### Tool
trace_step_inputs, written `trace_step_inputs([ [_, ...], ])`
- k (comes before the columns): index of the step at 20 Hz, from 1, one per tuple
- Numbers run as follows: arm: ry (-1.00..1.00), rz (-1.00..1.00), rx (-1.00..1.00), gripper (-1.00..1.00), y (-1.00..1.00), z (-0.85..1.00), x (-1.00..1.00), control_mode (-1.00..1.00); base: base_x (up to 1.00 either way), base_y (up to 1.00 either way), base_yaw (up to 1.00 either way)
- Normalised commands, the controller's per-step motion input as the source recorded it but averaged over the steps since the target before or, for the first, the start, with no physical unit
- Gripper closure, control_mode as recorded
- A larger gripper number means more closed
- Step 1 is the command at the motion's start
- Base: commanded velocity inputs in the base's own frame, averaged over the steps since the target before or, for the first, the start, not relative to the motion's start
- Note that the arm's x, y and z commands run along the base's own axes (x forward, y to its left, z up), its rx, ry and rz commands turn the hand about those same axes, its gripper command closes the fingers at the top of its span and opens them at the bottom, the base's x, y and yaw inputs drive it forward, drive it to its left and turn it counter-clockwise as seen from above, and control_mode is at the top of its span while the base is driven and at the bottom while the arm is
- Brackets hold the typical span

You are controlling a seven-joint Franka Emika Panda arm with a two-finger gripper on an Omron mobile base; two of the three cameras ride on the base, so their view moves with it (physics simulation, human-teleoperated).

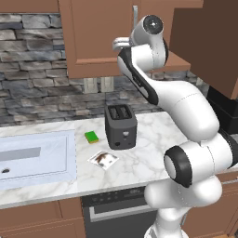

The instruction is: Open the cabinet. Pick the sponge and place it next to the sink. Then close the cabinet.

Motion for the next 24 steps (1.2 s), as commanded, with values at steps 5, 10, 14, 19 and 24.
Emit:
trace_step_inputs([
  [5,-0.05,0.00,0.00,-1.00,0.00,-0.08,0.10,-1.00,0.00,0.00,0.00],
  [10,0.00,0.00,0.01,1.00,0.00,0.00,0.00,-1.00,0.00,0.00,0.00],
  [14,0.00,0.00,0.00,1.00,0.00,0.00,0.00,-1.00,0.00,0.00,0.00],
  [19,0.00,0.00,0.00,1.00,0.00,0.00,0.00,-1.00,0.00,0.00,0.00],
  [24,0.00,0.00,0.00,1.00,0.00,0.00,0.00,-1.00,0.00,0.00,0.00],
])
